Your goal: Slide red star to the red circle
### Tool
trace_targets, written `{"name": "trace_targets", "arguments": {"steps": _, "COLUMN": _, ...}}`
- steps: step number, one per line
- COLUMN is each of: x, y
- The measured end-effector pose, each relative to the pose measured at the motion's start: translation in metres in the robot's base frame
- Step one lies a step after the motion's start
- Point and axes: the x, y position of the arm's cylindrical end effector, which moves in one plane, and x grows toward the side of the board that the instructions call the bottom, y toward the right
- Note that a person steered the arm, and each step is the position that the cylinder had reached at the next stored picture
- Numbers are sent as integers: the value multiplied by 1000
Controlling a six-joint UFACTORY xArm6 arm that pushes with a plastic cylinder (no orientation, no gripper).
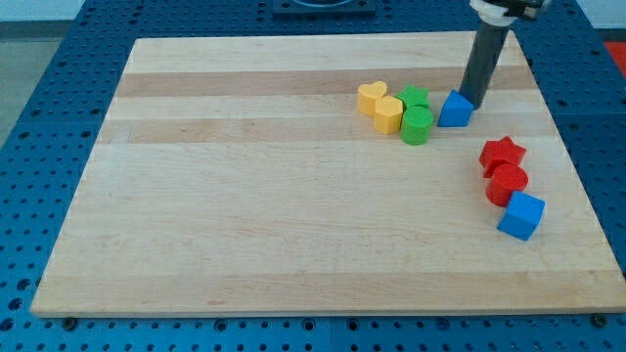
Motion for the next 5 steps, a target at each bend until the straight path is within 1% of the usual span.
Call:
{"name": "trace_targets", "arguments": {"steps": 2, "x": -25, "y": -1}}
{"name": "trace_targets", "arguments": {"steps": 5, "x": -26, "y": -31}}
